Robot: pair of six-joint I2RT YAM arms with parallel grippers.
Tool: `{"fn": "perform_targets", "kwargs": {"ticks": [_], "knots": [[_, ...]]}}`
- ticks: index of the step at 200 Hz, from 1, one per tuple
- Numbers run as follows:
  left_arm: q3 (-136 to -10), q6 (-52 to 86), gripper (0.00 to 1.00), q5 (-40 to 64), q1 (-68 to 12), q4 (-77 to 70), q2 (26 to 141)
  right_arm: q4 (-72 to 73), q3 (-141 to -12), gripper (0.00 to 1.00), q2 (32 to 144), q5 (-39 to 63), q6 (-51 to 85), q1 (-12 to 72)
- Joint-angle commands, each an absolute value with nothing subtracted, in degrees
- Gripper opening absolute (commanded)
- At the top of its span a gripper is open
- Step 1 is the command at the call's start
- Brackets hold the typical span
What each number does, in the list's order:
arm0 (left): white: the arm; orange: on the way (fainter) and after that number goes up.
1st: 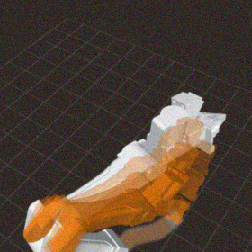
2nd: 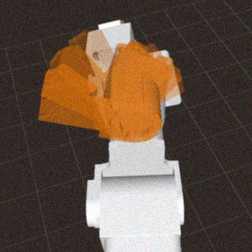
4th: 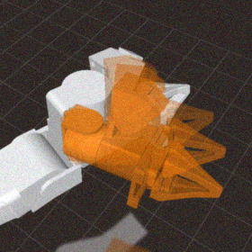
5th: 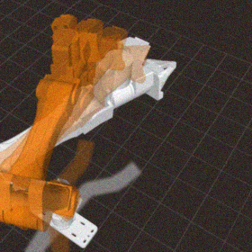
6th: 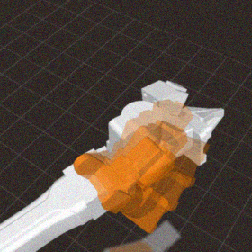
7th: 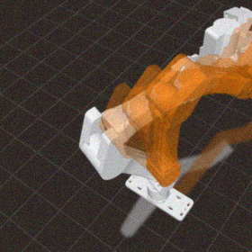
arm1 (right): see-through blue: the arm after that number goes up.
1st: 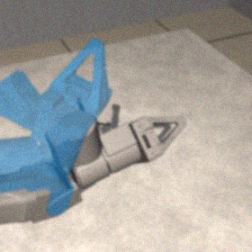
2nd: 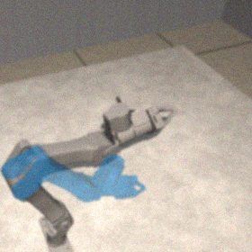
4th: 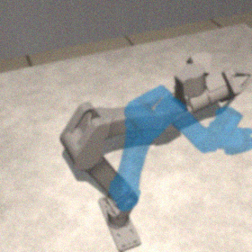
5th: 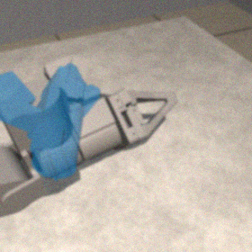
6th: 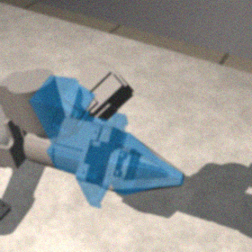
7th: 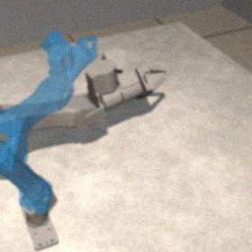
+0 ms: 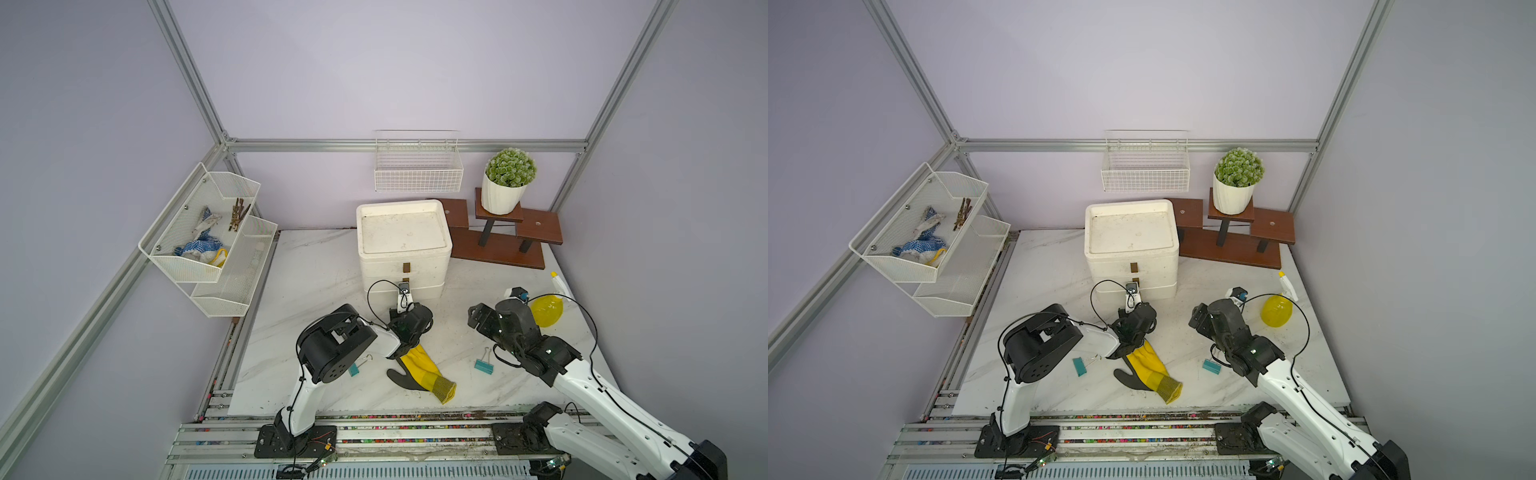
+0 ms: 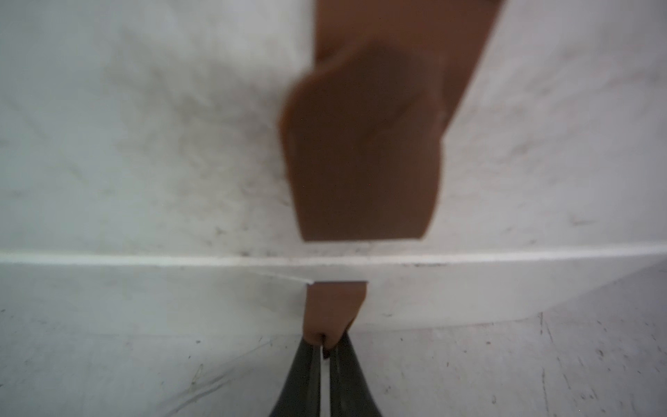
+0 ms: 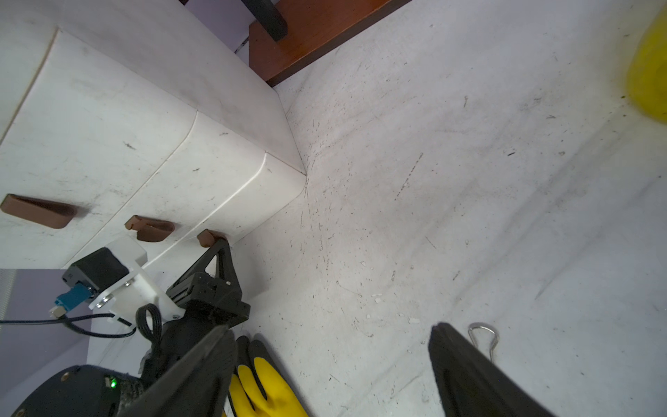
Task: Put the binder clips in the drawer according to color
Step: Open the drawer in the storage box.
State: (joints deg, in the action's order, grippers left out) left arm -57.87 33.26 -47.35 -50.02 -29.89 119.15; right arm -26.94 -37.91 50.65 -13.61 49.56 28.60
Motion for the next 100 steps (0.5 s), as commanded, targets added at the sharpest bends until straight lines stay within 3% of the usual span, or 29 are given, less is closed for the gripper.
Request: {"fn": "perform_targets", "kwargs": {"ticks": [1, 100], "knots": [[-59.6, 32.3, 0.00, -48.8, -50.3, -32.4, 118.5, -25.9, -38.1, 0.90, 50.8, -13.8, 48.6, 28.3], [-58.1, 36.3, 0.00, -51.6, -53.6, -28.9, 115.9, -25.3, -37.3, 0.90, 49.8, -13.8, 49.0, 27.8]]}}
